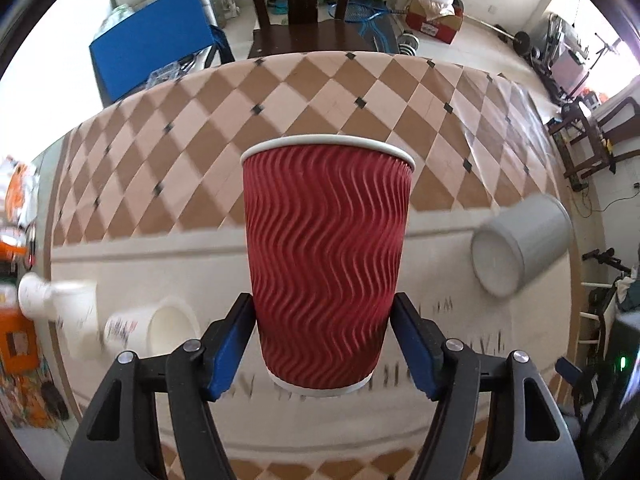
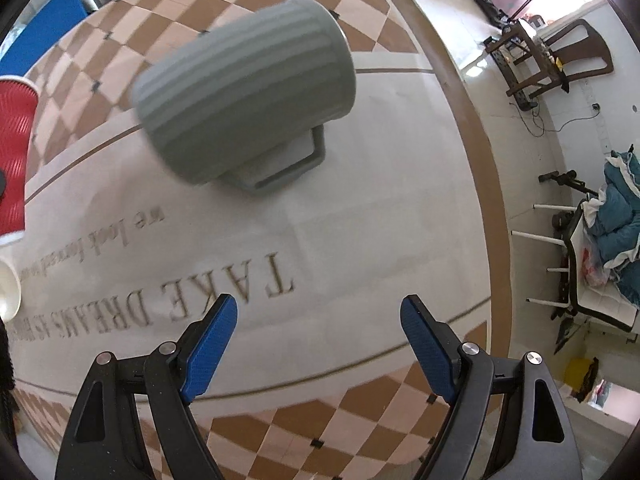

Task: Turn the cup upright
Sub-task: 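Carry the red cup in the left gripper toward the right gripper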

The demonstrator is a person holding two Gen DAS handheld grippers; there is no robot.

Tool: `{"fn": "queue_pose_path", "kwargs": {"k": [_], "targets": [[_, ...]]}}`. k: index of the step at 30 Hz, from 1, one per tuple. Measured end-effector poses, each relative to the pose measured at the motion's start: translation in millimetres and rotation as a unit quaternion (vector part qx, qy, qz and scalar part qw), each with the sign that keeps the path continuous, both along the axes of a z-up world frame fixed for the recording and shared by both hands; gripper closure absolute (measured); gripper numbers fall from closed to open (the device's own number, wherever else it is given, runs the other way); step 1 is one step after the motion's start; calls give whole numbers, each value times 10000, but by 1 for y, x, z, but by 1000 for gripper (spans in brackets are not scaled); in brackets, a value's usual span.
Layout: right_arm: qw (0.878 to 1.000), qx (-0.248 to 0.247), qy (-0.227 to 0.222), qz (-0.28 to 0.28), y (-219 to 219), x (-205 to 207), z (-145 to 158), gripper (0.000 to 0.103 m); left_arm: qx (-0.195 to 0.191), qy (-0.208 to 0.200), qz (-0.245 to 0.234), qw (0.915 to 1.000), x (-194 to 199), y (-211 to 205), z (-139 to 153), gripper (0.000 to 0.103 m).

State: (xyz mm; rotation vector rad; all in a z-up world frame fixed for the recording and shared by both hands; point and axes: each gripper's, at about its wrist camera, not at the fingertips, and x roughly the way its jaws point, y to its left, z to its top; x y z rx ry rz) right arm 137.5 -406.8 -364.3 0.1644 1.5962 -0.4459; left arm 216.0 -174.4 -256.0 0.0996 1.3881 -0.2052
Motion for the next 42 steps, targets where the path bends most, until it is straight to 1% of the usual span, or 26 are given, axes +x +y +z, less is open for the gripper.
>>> {"fn": "queue_pose_path", "kwargs": {"k": [3, 6, 7, 10, 12, 18, 21, 23, 31, 34, 37, 42], "targets": [[9996, 178, -176, -103, 17, -18, 12, 18, -109, 25, 61, 9999, -25, 24, 7, 37], [9988, 340, -306, -167, 32, -36, 16, 17, -170, 137, 192, 9996, -54, 51, 3, 37], [9986, 372, -331, -191, 36, -42, 17, 17, -189, 160, 210, 9995, -62, 54, 3, 37], [9986, 374, -317, -205, 52, -58, 15, 17, -236, 290, 326, 9988, -87, 68, -7, 37], [9988, 343, -290, -189, 61, -67, 13, 17, -337, 411, 353, 9980, -105, 79, -15, 37], [9994, 245, -220, -140, 78, -89, 11, 17, -493, 652, 493, 9954, -135, 86, -36, 37], [9996, 192, -194, -105, 86, -100, 9, 17, -568, 724, 533, 9943, -143, 83, -43, 37], [9996, 172, -178, -100, 84, -99, 11, 17, -606, 778, 549, 9936, -147, 81, -48, 37], [9998, 87, -94, -162, 81, -116, 1, 17, -600, 846, 429, 9937, -160, 76, -73, 36], [9998, 70, -79, -173, 83, -124, 1, 17, -557, 789, 334, 9948, -162, 75, -73, 35], [9998, 64, -83, -186, 77, -135, -2, 17, -494, 816, 289, 9950, -162, 73, -74, 34], [9997, 90, -70, -220, 73, -142, -3, 17, -415, 903, 258, 9947, -161, 70, -75, 34]]}}
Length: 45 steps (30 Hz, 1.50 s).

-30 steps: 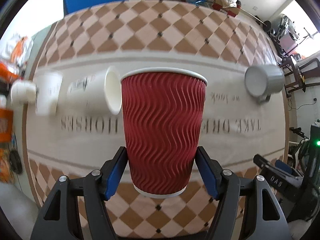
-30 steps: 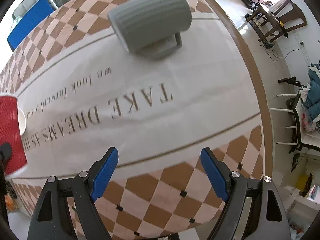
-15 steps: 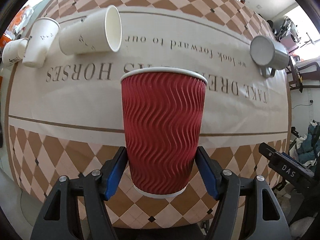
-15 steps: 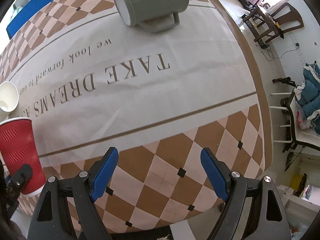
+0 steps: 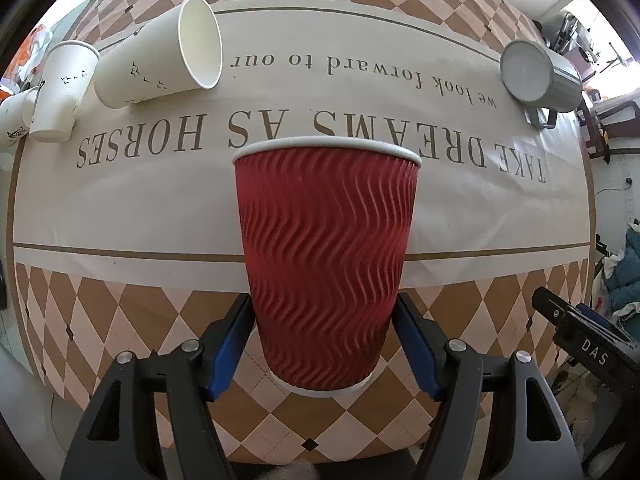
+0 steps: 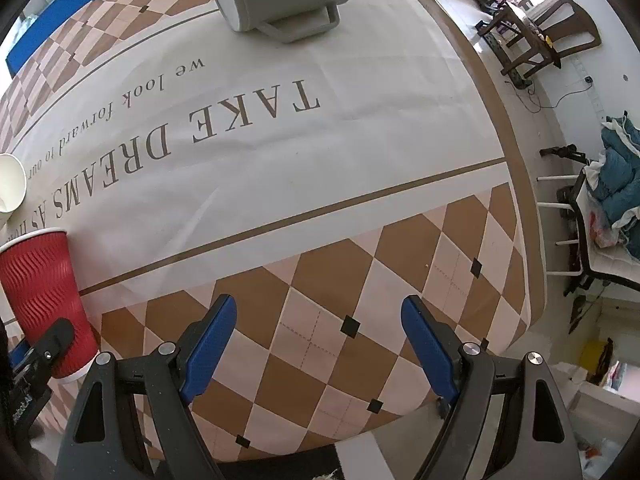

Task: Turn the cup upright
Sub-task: 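Carry the red cup in the left gripper toward the right gripper, then grasp the red cup with the right gripper while the left gripper releases it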

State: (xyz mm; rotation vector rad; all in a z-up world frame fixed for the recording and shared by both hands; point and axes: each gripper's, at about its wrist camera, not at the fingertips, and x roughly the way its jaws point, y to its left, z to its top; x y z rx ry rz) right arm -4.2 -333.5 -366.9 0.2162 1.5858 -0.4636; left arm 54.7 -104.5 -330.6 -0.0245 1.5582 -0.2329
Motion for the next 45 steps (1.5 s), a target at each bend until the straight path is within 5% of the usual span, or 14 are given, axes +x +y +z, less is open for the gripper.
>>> {"fn": "queue_pose_path", "kwargs": {"k": [9, 25, 32, 37, 45], "targets": [[10000, 33, -26, 2, -3, 1, 0, 17, -95, -71, 62, 9999, 7, -14, 4, 7], [9998, 143, -140, 18, 0, 9, 19, 17, -59, -753, 400, 9963, 11, 31, 63, 4], [9985, 376, -273, 283, 30, 20, 32, 17, 585, -1332, 504, 9881, 9, 73, 95, 3], [9944, 758, -339, 650, 63, 34, 42, 17, 1416, -1341, 516, 9794, 1, 110, 78, 4], [9827, 1178, -278, 1400, 133, 62, 39, 17, 1437, -745, 870, 9830, -8, 154, 17, 4]]}}
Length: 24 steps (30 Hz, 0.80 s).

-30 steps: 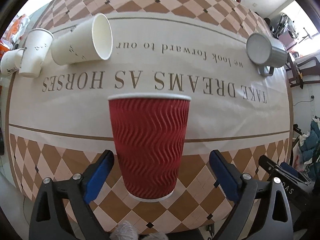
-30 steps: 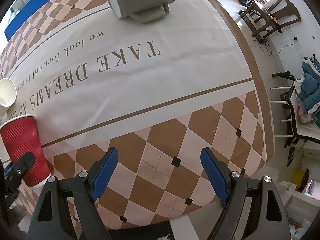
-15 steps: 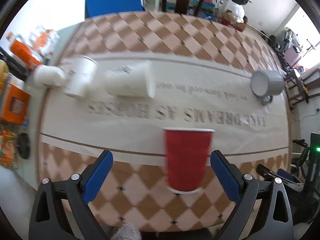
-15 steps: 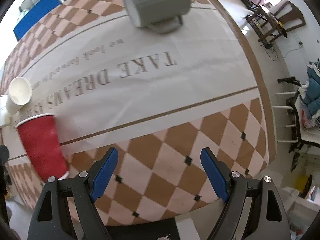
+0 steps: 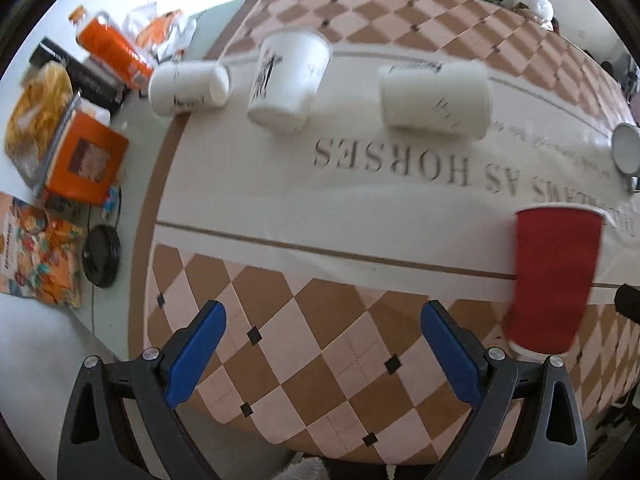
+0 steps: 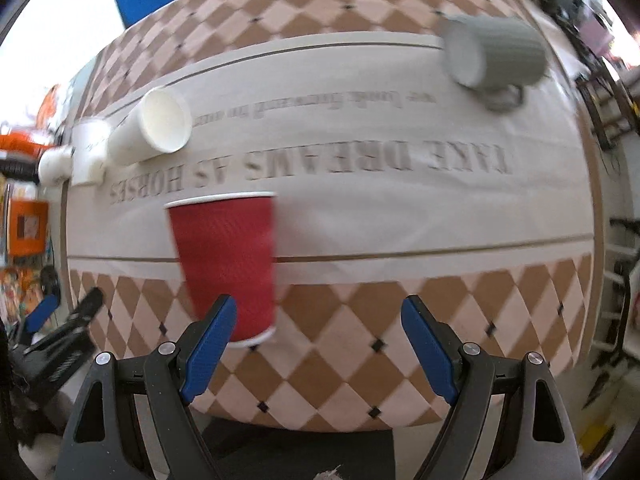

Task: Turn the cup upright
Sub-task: 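Grasp the red cup with the right gripper while the left gripper releases it, then rotate the red cup with the right gripper so its rim faces up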

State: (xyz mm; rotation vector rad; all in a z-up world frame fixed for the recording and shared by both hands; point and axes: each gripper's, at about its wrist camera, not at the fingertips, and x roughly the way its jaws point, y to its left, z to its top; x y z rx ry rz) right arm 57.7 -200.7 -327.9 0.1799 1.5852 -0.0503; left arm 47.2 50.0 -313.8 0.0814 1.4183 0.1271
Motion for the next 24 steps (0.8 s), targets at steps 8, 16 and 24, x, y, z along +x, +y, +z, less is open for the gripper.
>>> {"fn": "queue_pose_path", "kwargs": {"k": [8, 16, 24], "targets": [[9981, 98, 254, 548, 46, 17, -21, 17, -134, 189, 125, 9997, -2, 12, -31, 4], [9968, 98, 460, 639, 62, 28, -41, 24, -234, 241, 230, 9992, -1, 22, -44, 4], [9980, 70, 367, 504, 67, 26, -46, 32, -206, 171, -2, 9996, 9, 39, -52, 4]]}}
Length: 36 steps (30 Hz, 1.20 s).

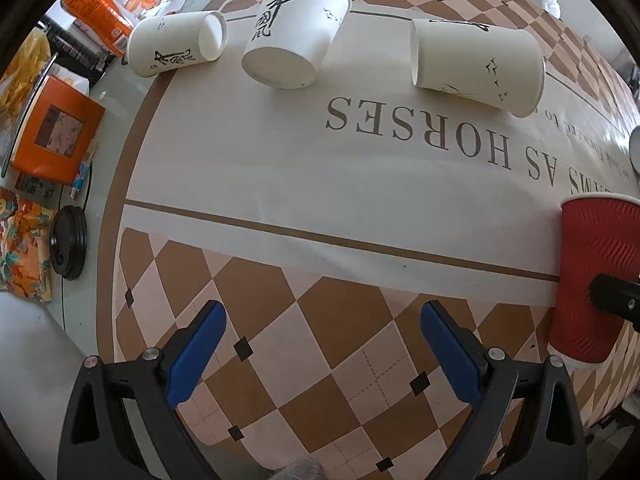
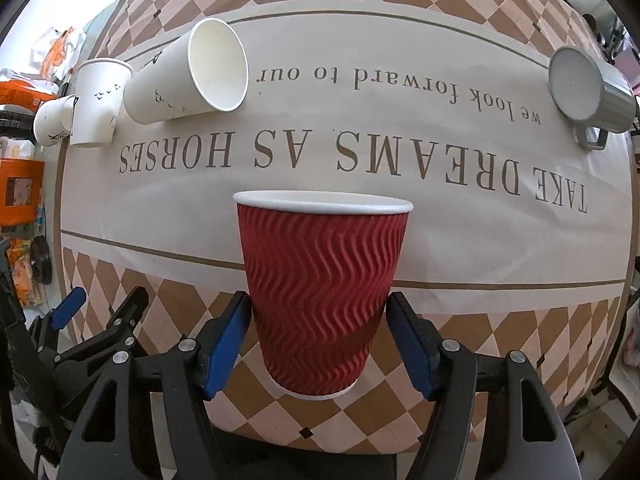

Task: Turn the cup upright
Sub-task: 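Rotate the red cup with the right gripper so its rim faces up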

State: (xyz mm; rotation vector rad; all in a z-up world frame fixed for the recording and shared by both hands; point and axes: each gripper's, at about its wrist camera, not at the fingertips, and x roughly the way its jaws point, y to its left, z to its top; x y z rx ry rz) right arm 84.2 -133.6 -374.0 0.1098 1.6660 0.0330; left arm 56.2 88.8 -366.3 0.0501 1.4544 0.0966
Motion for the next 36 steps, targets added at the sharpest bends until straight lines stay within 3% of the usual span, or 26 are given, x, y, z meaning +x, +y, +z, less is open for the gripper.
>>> {"fn": "queue_pose_path", "kwargs": {"k": [6, 11, 15, 19, 27, 30, 36], "targets": [[9991, -11, -289, -308, -13, -11, 9, 33, 23, -90, -205, 9997, -1, -4, 1, 4], [9954, 4, -663, -688, -35, -22, 23, 33, -196, -312, -195, 9991, 5, -16, 10, 3], [9910, -14, -1013, -872, -52, -13, 39, 33, -453, -148, -117, 9988, 22, -28, 8, 3], [9845, -2, -1505, -903, -57, 5, 50, 33, -334, -217, -20, 9992, 38, -39, 7, 1], [9579, -341, -2798, -545, -49, 33, 42, 33, -120, -259, 161, 9995, 60, -56, -1, 1], [9441, -584, -3228, -324, -45, 27, 34, 33, 15, -316, 160, 9994, 61, -63, -3, 1], [9276, -741, -3661, -30, -38, -3, 20, 33, 134, -266, 156, 9994, 47, -69, -8, 1]]}}
